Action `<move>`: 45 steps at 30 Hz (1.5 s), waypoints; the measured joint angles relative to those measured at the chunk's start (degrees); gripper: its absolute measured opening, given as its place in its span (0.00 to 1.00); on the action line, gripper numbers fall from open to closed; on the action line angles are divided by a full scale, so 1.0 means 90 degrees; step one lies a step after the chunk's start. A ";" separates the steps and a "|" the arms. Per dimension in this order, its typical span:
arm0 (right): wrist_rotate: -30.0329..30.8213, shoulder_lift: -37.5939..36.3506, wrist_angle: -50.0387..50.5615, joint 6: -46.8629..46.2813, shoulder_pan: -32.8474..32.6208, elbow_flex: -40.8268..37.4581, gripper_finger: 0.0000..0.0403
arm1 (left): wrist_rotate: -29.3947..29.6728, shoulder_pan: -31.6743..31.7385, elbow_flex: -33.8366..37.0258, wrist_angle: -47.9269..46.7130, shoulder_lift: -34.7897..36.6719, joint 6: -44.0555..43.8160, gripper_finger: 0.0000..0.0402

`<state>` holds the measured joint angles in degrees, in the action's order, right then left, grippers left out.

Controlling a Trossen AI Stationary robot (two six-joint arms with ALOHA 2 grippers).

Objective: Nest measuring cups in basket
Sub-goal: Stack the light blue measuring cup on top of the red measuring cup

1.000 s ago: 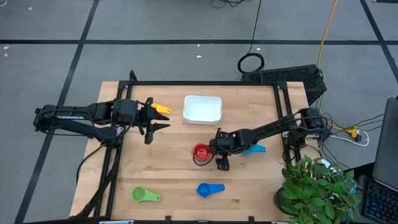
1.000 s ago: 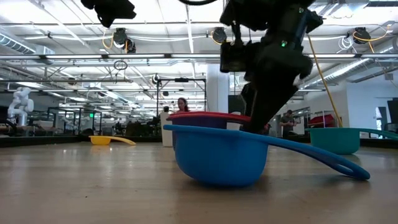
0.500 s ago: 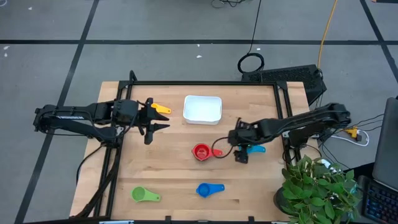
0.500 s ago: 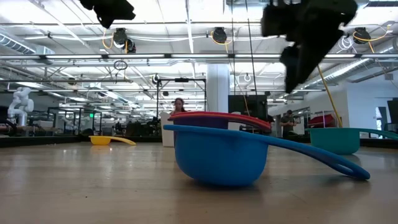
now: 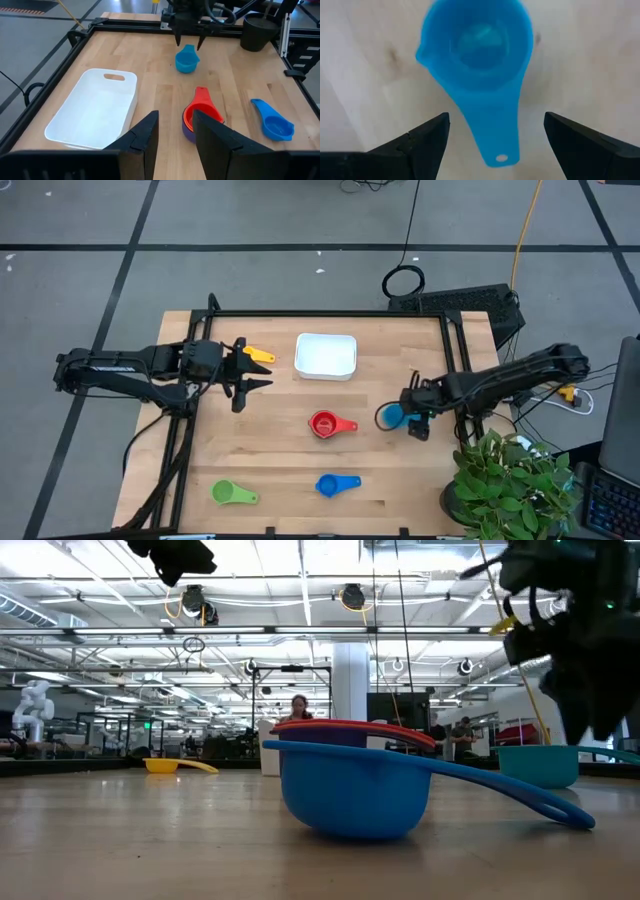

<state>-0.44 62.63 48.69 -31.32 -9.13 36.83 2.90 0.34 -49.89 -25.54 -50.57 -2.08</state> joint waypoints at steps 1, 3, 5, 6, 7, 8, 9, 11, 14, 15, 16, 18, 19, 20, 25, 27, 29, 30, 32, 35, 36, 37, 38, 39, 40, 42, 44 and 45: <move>-0.0021 -0.0057 -0.0003 -0.0065 0.0000 -0.0081 0.79 | 0.0000 0.0000 0.0000 0.0000 0.0000 0.0006 0.30; -0.0115 -0.0119 -0.0062 -0.0113 0.0002 -0.0182 0.79 | 0.0000 0.0000 0.0000 0.0002 0.0000 0.0022 0.30; -0.0130 -0.0124 -0.0134 -0.0089 0.0000 -0.0242 0.79 | 0.0000 0.0000 0.0000 0.0005 0.0000 0.0033 0.30; -0.0126 -0.0126 -0.0176 -0.0073 0.0000 -0.0283 0.79 | 0.0002 0.0000 0.0000 0.0005 0.0000 0.0032 0.30; -0.0116 -0.0119 -0.0254 -0.0032 0.0000 -0.0342 0.79 | 0.0002 0.0000 0.0000 0.0007 0.0000 0.0033 0.30; -0.0108 -0.0099 -0.0355 0.0028 0.0000 -0.0414 0.79 | 0.0002 0.0000 0.0000 0.0006 0.0000 0.0033 0.30; -0.0105 -0.0081 -0.0459 0.0053 0.0000 -0.0497 0.79 | 0.0002 0.0000 0.0000 0.0007 0.0000 0.0031 0.30; -0.0105 -0.0027 -0.0695 0.0060 0.0000 -0.0673 0.79 | 0.0002 0.0000 0.0000 0.0007 0.0000 0.0007 0.30; -0.0123 0.0034 -0.0960 0.0055 0.0002 -0.0931 0.79 | 0.0001 0.0000 0.0000 0.0007 0.0000 0.0002 0.30; -0.0124 0.0045 -0.0994 0.0055 0.0002 -0.0973 0.79 | 0.0002 0.0000 0.0000 0.0007 0.0000 0.0001 0.30; -0.0122 0.0046 -0.1003 0.0055 0.0002 -0.0985 0.79 | 0.0002 0.0000 0.0000 0.0007 0.0000 -0.0001 0.30; -0.0122 0.0044 -0.1016 0.0054 0.0002 -0.0985 0.76 | 0.0002 0.0000 0.0000 0.0007 0.0000 -0.0001 0.30; -0.0125 0.0044 -0.1034 0.0054 0.0002 -0.0985 0.74 | 0.0002 0.0000 0.0000 0.0007 0.0000 0.0003 0.30; -0.0122 0.0044 -0.1063 0.0054 0.0002 -0.0985 0.71 | 0.0002 0.0000 0.0000 0.0007 0.0000 0.0006 0.30; -0.0123 0.0042 -0.1080 0.0064 0.0002 -0.0985 0.51 | 0.0002 0.0000 0.0000 0.0007 0.0000 0.0007 0.30; -0.0125 0.0042 -0.1080 0.0076 0.0002 -0.0985 0.42 | 0.0002 0.0000 0.0000 0.0007 0.0000 0.0007 0.30; -0.0123 0.0042 -0.1086 0.0074 0.0002 -0.0985 0.34 | 0.0002 0.0000 0.0000 0.0007 0.0000 0.0007 0.30; -0.0123 0.0042 -0.1100 0.0079 0.0002 -0.0985 0.30 | 0.0002 0.0000 0.0000 0.0007 0.0000 0.0007 0.30; -0.0126 0.0042 -0.1121 0.0078 0.0002 -0.0971 0.29 | 0.0002 0.0000 0.0000 0.0007 0.0000 0.0009 0.30; -0.0125 0.0044 -0.1173 0.0081 0.0002 -0.0850 0.29 | 0.0002 0.0000 0.0000 0.0008 0.0000 0.0009 0.30; -0.0125 0.0044 -0.1192 0.0087 0.0002 -0.0794 0.29 | 0.0005 0.0000 0.0000 0.0010 0.0000 0.0009 0.30; -0.0123 0.0044 -0.1197 0.0104 0.0002 -0.0729 0.29 | 0.0002 0.0000 0.0000 0.0010 0.0000 0.0011 0.30; -0.0111 0.0044 -0.1191 0.0106 0.0002 -0.0648 0.29 | 0.0002 0.0000 0.0000 0.0010 0.0000 0.0011 0.30; -0.0083 0.0044 -0.1199 0.0121 0.0002 -0.0561 0.29 | 0.0005 -0.0001 0.0000 0.0012 0.0000 0.0011 0.30; -0.0011 0.0044 -0.1224 0.0151 0.0002 -0.0459 0.29 | 0.0005 -0.0002 0.0000 0.0012 0.0000 0.0011 0.30; 0.0154 0.0044 -0.1314 0.0250 0.0002 -0.0209 0.31 | 0.0005 0.0000 0.0000 0.0018 0.0000 0.0021 0.30; 0.0369 0.0044 -0.1506 0.0390 0.0012 0.0063 0.32 | 0.0007 0.0000 0.0000 0.0062 0.0000 0.0060 0.30; 0.0443 0.0044 -0.1678 0.0512 0.0017 0.0195 0.32 | 0.0005 0.0000 0.0000 0.0090 0.0000 0.0074 0.30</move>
<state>3.54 63.02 33.58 -26.71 -8.97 38.58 2.94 0.34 -49.89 -24.73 -50.57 -1.41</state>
